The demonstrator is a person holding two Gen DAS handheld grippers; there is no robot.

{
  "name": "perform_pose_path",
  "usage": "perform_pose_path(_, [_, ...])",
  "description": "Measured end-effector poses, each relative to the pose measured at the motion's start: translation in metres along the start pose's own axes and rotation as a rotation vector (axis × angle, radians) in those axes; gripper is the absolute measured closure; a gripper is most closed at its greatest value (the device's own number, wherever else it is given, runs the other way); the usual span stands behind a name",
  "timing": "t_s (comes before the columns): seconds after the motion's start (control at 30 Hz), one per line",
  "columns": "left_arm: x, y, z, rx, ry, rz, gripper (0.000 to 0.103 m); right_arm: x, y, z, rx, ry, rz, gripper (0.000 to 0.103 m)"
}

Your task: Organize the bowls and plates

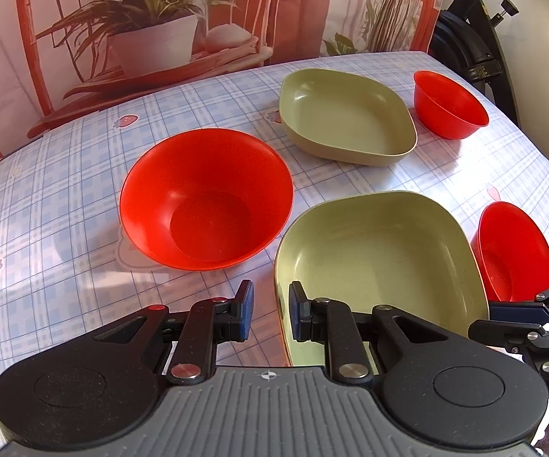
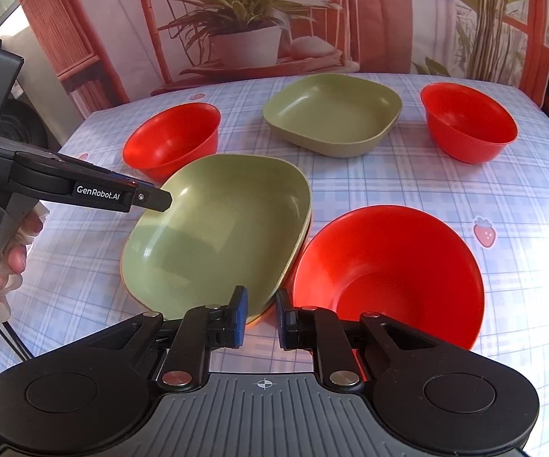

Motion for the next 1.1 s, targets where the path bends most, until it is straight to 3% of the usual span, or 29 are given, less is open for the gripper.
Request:
perform_pose_path(0.33, [-0.007,-0.002,-0.002,-0.014,-0.003,0.021,0.082,-0.001,0.001,0.005,0.024,0.042,-0.012,0.082])
perform_pose_path(0.53, [-0.036,0.007,-0.003,-0.019,-0.014,0.102,0.082,-0.036,0.009,0.008,0.025,0.087,0.087,0.078])
perform_pose_path(0.67, [-0.06,0.017,-0.003,-0.032,-0.028,0.187,0.079,-0.061,0.028,0.018,0.021,0.031,0.195,0.078])
perform_pose_path(0.73, [-0.069,0.022,-0.001,-0.04,-0.035,0.237,0.071,-0.069,0.038,0.026,0.033,-0.002,0.233,0.078])
perform_pose_path(0.83, [-0.078,0.031,0.007,-0.032,-0.027,0.306,0.067,-0.078,0.053,0.04,0.052,-0.037,0.304,0.078])
perform_pose_path(0.97, [-0.072,0.047,0.017,-0.019,-0.034,0.333,0.065,-0.074,0.069,0.05,0.007,-0.122,0.366,0.078])
perform_pose_path(1.1, [-0.055,0.066,0.022,-0.005,-0.016,0.322,0.064,-0.051,0.088,0.063,0.004,-0.133,0.329,0.079])
Point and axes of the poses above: each gripper's, at about its wrist camera, not at the fingertips, and x roughly the way its jaws point, z to its right, y to its top, the point moved 1 cm from there along x, roughly the way its jaws point, and after that the axes turned 12 degrees about -z, right-handed, at the moved point
